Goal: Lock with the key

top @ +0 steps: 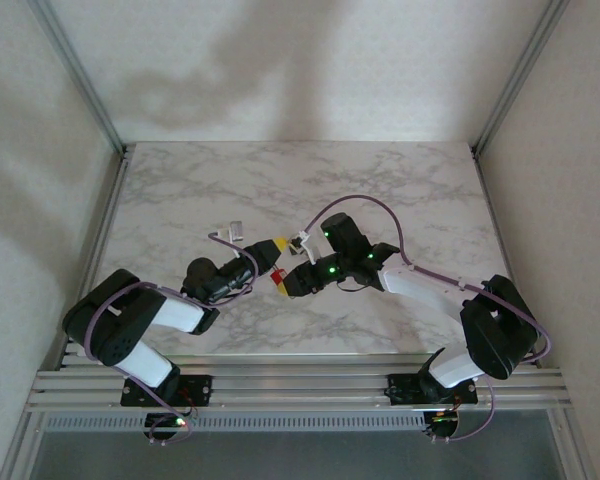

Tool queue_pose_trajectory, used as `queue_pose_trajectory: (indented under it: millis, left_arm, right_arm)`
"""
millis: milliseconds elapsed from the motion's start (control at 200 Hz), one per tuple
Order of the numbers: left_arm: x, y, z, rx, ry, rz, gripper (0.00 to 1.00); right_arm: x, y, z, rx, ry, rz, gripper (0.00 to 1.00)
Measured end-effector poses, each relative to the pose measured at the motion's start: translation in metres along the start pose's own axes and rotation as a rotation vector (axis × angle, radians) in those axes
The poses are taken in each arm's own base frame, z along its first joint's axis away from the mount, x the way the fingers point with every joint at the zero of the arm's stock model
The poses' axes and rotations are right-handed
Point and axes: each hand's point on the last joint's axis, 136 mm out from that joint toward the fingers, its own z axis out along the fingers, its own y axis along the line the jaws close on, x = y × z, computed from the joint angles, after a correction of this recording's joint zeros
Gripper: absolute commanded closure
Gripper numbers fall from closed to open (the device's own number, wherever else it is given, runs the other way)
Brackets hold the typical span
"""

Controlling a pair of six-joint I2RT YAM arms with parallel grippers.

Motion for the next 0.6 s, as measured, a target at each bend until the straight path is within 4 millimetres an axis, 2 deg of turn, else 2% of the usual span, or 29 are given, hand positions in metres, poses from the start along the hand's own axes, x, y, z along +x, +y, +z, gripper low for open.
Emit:
queue_pose_trajectory:
  millis: [320,601]
  left_arm:
    - [0.0013,0.0003,-0.0003,0.003,0.011,-0.004,0.01]
    - [0.0034,0.0054,-0.0002,-0.008,0.02,-0.013,0.08]
  right_arm:
    - [0.0006,-0.0033,0.0002,0.019,0.001,-0.002,1.0]
    - [0.002,-0.0076,-0.0001,0.044,0.006,-0.002,1.0]
